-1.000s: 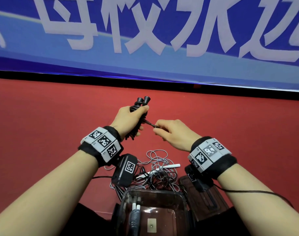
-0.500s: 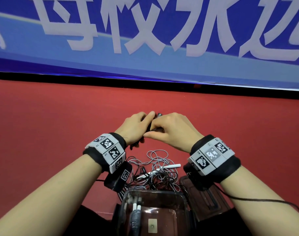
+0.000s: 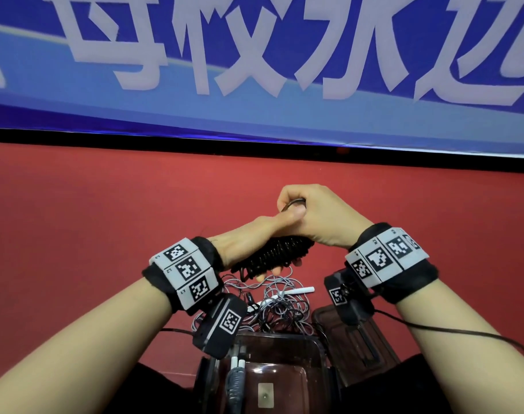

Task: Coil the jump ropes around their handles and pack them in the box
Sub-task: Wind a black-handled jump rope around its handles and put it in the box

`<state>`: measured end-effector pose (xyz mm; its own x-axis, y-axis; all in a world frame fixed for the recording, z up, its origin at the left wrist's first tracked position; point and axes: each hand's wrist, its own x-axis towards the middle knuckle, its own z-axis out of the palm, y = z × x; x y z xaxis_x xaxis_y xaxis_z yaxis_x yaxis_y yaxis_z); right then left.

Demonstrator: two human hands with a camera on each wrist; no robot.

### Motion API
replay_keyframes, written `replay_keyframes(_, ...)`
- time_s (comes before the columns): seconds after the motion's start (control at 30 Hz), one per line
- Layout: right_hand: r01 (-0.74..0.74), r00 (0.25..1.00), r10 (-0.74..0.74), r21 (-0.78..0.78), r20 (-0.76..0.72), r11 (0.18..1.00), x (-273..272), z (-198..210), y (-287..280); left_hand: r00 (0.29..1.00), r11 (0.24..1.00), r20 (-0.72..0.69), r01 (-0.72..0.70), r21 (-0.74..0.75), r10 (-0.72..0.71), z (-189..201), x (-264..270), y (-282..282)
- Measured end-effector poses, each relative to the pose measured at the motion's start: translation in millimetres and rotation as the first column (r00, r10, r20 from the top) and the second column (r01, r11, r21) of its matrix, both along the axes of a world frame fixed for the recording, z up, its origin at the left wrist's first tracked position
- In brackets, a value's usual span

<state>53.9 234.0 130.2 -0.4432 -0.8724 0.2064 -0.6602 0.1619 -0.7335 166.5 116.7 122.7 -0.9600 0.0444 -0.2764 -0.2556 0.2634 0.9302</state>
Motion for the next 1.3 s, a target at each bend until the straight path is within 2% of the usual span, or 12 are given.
replay_keyframes(0.13, -0.014, 0.999, 0.013, 0.045, 0.032, 0.999, -6.4, -2.1, -0.6, 0.996, 0.996, -0.084, 0.036, -0.079, -0.043, -0.9, 2.3, 2.4)
replay_keyframes(0.23, -0.007, 0.979, -0.001, 0.036, 0.205, 0.999, -10.4, -4.4, -1.3, 0.994, 0.985, -0.088, 0.043, -0.164, -0.058, -0.6, 1.8, 9.9)
replay_keyframes(0.3, -0.008, 0.931, -0.018, 0.071, 0.365, 0.997, -12.2, -2.2, 2.1, 0.995, 0.992, -0.092, 0.028, -0.126, -0.04, -1.1, 0.7, 14.0)
replay_keyframes(0.4, -0.047, 0.792, -0.023, 0.098, 0.61, 0.994, -24.0, -5.9, 5.7, 0.998, 0.996, -0.059, -0.043, -0.075, 0.039, -5.0, -2.2, 11.0)
replay_keyframes(0.53, -0.068, 0.695, 0.051, -0.005, 0.717, 0.998, -29.9, -8.7, 8.7, 0.994, 0.999, -0.096, -0.045, 0.025, 0.047, -3.6, -1.7, 11.9)
replay_keyframes(0.63, -0.085, 0.636, 0.142, -0.113, 0.758, 0.99, -17.8, -8.8, 6.0, 0.984, 0.98, -0.15, -0.073, 0.183, 0.101, -4.3, -4.6, 11.4)
replay_keyframes(0.77, 0.242, 0.54, 0.092, -0.259, 0.836, 0.935, -4.9, -18.3, -13.4, 0.946, 0.904, -0.216, -0.139, 0.405, 0.242, -1.4, -10.5, 12.2)
replay_keyframes(0.93, 0.439, 0.522, -0.082, -0.185, 0.849, 0.879, -2.2, -38.2, -35.9, 0.932, 0.732, -0.046, -0.252, 0.633, 0.361, 2.4, -16.0, 8.3)
replay_keyframes(1.0, 0.503, 0.45, -0.175, -0.086, 0.876, 0.86, 0.5, -41.2, -40.8, 0.918, 0.747, -0.031, -0.302, 0.592, 0.396, 3.7, -18.9, 3.7)
replay_keyframes(1.1, 0.552, 0.369, -0.219, -0.024, 0.903, 0.833, 3.6, -47.5, -44.6, 0.901, 0.842, -0.076, -0.365, 0.397, 0.427, 4.5, -22.2, 1.2)
replay_keyframes(1.2, 0.629, 0.383, -0.306, -0.004, 0.872, 0.778, 6.5, -51.0, -45.9, 0.878, 0.886, -0.134, -0.441, 0.145, 0.459, -1.4, -25.7, -3.1)
replay_keyframes(1.3, 0.695, 0.403, -0.358, -0.027, 0.842, 0.719, 6.0, -51.3, -48.3, 0.856, 0.874, -0.234, -0.484, -0.044, 0.462, -7.6, -22.8, -3.7)
